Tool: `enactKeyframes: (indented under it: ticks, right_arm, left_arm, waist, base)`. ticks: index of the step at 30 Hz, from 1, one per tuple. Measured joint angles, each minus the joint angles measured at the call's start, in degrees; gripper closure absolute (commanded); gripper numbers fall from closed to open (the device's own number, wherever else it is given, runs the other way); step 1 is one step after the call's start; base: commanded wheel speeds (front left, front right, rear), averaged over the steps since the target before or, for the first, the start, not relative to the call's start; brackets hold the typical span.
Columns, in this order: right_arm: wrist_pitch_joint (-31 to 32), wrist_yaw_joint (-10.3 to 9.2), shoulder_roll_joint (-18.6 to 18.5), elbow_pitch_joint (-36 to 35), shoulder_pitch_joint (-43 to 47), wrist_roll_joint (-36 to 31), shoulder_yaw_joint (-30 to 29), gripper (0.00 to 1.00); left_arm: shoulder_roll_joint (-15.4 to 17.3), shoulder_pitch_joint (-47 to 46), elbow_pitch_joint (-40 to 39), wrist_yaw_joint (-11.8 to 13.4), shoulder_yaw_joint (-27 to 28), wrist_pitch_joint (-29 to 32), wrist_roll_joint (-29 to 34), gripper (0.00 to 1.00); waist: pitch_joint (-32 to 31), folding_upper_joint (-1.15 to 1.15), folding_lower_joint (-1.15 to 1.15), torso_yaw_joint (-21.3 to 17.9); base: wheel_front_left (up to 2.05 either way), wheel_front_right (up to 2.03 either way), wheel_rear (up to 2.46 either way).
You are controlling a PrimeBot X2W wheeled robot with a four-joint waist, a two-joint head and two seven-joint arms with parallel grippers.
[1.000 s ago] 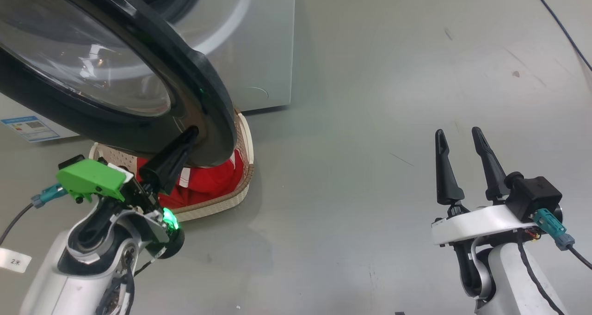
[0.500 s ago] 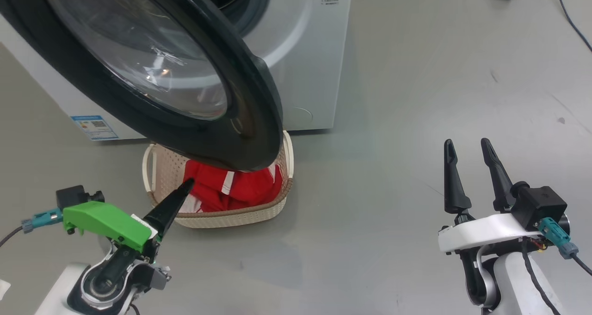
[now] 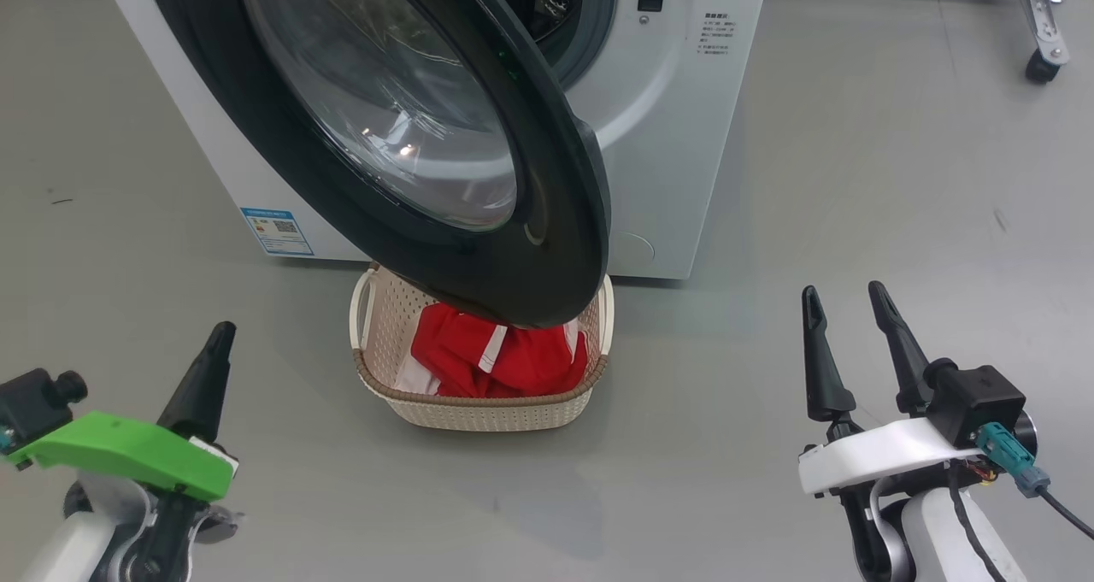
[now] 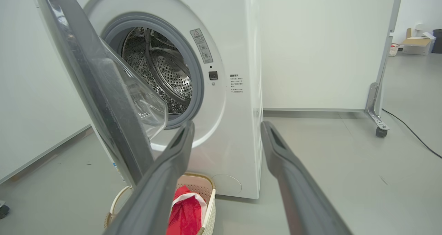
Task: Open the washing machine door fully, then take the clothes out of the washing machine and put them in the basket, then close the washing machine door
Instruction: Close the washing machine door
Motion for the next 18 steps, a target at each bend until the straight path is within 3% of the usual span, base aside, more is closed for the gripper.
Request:
enactKeyframes:
  ticks: [8, 18]
  right_arm:
    - [0.0, 0.04, 0.01, 0.03, 0.01, 0.0, 0.29, 0.0]
    - [0.0, 0.23, 0.01, 0.03, 0.02, -0.01, 0.31, 0.0]
  left_arm:
    - [1.25, 1.43, 0.1, -0.2, -0.56, -9.9, 11.49, 1.0]
    - [1.63, 2.85, 0.15, 1.94, 0.02, -10.24, 24.62, 1.0]
  waist:
    - [-0.8, 0.0, 0.0, 0.91]
    - [-1.02, 0.0, 0.0, 1.21]
  base:
    - [0.0, 0.0, 0.0]
    - [0.0, 0.0, 0.0]
